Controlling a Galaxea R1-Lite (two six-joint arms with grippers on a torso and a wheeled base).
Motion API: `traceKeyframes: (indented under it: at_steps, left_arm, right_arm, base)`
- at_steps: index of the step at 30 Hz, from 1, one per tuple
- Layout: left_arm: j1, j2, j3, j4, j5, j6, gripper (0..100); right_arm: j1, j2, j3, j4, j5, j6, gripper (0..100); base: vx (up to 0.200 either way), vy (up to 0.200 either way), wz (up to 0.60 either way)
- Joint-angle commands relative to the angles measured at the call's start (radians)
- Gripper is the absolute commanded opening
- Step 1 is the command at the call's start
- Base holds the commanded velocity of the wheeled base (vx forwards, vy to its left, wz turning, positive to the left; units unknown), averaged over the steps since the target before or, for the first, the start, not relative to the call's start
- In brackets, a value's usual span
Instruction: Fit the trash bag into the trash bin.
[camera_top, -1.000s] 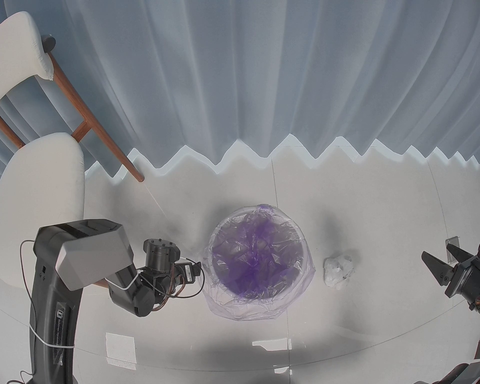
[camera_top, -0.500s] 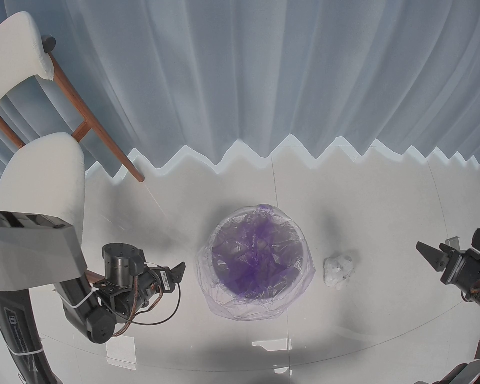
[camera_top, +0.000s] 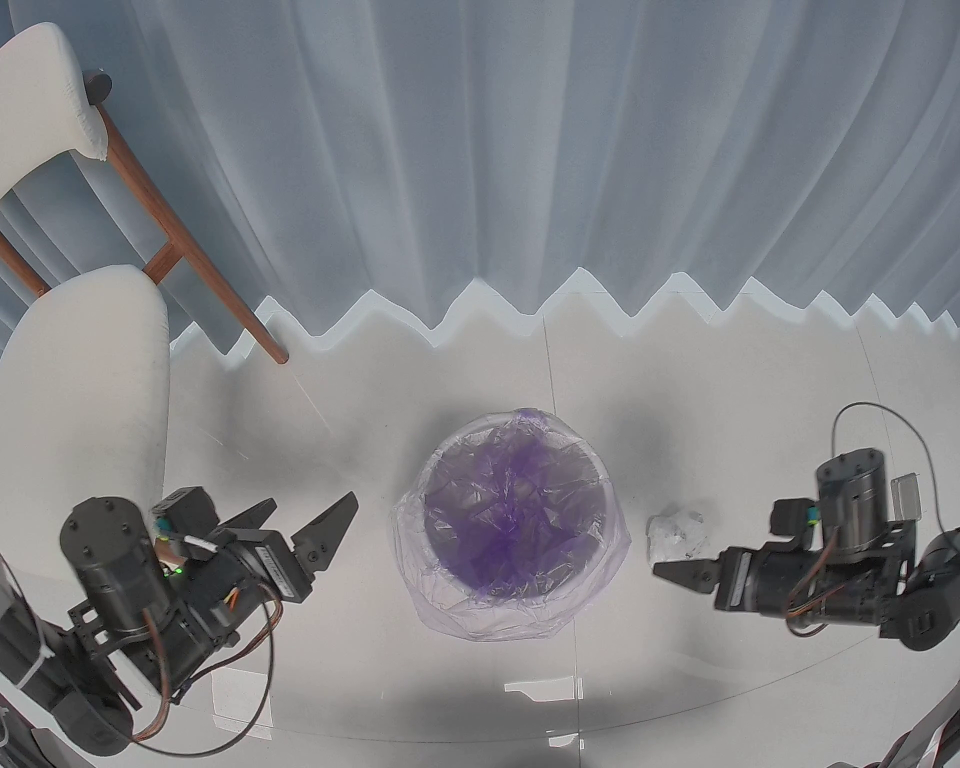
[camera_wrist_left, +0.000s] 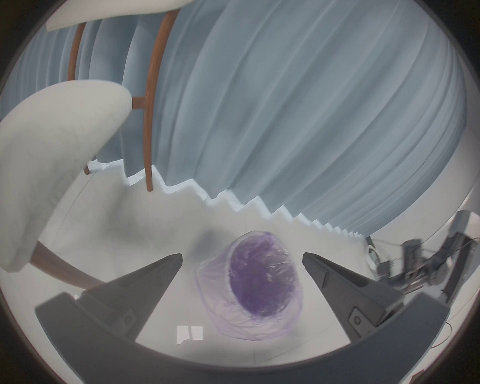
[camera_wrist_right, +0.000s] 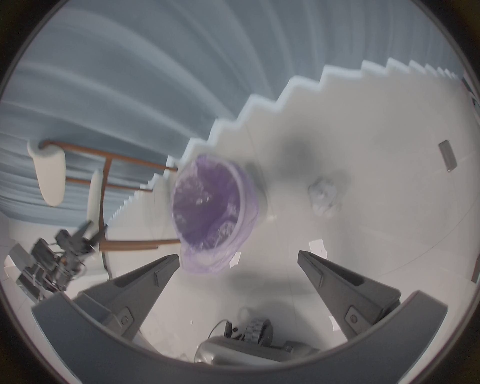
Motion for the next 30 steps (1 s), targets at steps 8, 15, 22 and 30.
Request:
traceKeyframes:
  at_steps: [8, 15, 22, 30]
  left_arm:
    - [-0.001, -0.245, 0.109, -0.017, 0.004, -0.019, 100]
    - [-0.002, -0.240, 0.106, -0.015, 0.004, -0.017, 100]
    - [0.001, -0.236, 0.106, -0.011, 0.004, -0.024, 100]
    - [0.011, -0.237, 0.112, -0.009, 0.005, -0.024, 100]
  right_arm:
    - [0.135, 0.439, -0.056, -0.307, -0.113, 0.010, 100]
    - [0.135, 0.475, -0.091, -0.319, -0.113, 0.010, 100]
    - [0.135, 0.522, -0.159, -0.319, -0.115, 0.009, 100]
    - [0.138, 0.550, -0.157, -0.320, -0.115, -0.010, 0]
  base:
    - [0.000, 0.000, 0.00]
    - [0.000, 0.000, 0.00]
    - [0.000, 0.000, 0.00]
    - [0.000, 0.000, 0.00]
